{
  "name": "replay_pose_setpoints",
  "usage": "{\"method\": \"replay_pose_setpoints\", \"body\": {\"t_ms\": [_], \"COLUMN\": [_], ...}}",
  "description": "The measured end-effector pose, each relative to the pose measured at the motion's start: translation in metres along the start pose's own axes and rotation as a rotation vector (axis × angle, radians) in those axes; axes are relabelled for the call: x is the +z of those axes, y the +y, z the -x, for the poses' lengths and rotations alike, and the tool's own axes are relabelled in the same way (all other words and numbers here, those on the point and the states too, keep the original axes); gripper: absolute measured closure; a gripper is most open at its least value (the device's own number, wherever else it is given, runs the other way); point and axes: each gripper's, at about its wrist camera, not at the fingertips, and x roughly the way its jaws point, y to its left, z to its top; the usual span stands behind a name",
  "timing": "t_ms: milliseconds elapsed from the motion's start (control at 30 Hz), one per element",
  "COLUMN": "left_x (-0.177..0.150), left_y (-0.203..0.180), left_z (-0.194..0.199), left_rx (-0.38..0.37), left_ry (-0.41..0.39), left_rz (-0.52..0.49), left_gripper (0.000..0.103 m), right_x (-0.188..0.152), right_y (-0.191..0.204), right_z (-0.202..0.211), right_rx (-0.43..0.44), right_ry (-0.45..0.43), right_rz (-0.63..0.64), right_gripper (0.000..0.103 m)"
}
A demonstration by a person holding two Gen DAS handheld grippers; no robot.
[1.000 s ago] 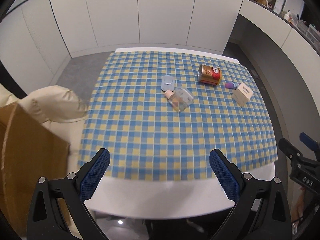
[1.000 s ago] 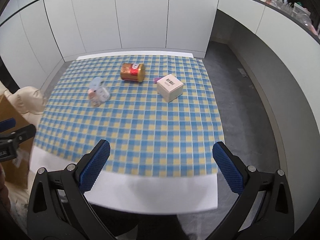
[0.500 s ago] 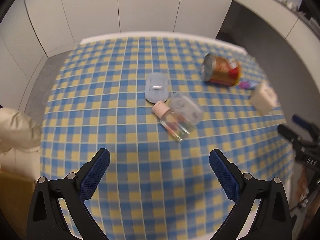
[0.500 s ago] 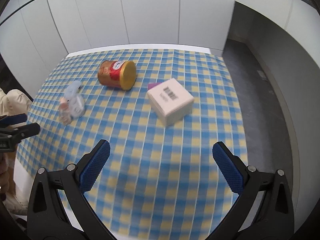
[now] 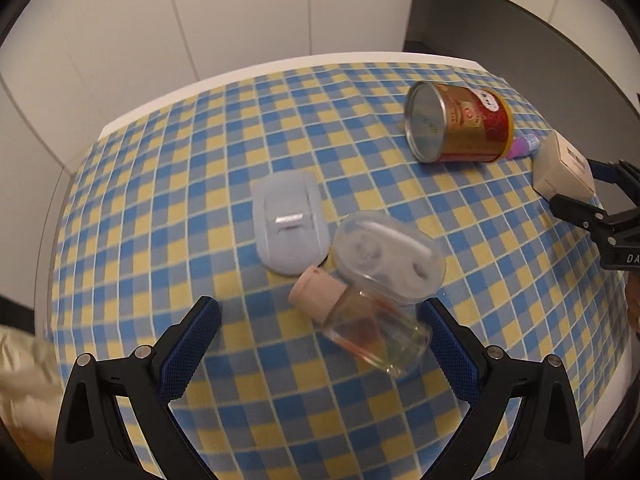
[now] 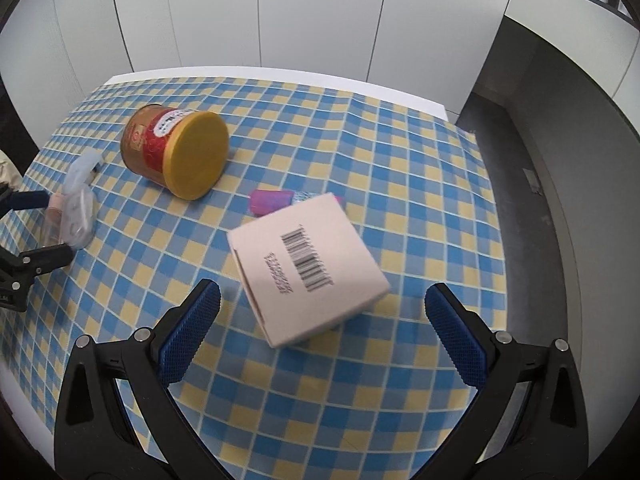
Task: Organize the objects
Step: 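Lower both open grippers toward the glass bottle and white barcode box, then grasp the pink-capped glass bottle with the left gripper while the right gripper grasps the white barcode box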
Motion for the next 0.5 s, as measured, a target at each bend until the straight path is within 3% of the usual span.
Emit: {"method": "replay_pose_setpoints", "body": {"t_ms": [100,167,233,500], "left_x": [0.003,0.003,0.004,0.002], "left_y": [-0.005,-0.011,-0.016,-0.025], "left_z": [0.000,0.001,0.004,0.010], "left_rx": [-0.011,-0.019,-0.021,-0.045], "left_ry": [-0.023,-0.045,-0.063,-0.053], "left_rz": [-0.024,-0.042,-0.042,0.029], "left_gripper": [0.008,0.017,0.039,0.040], "right_x": [-0.001,-0.001,-0.002,-0.005], "right_y": [0.002,0.003,0.004,0.017], "right_z": [-0.001,-0.005,-0.007,0.000], "right_rx": [0.018,0.023,0.031,0.023], "right_ry": [-0.010,0.001,0.012,0.010], "right_rz": [-0.011,-0.023,-0.038,-0.047], "right_gripper": [0.012,0.031,0.043,0.048]}}
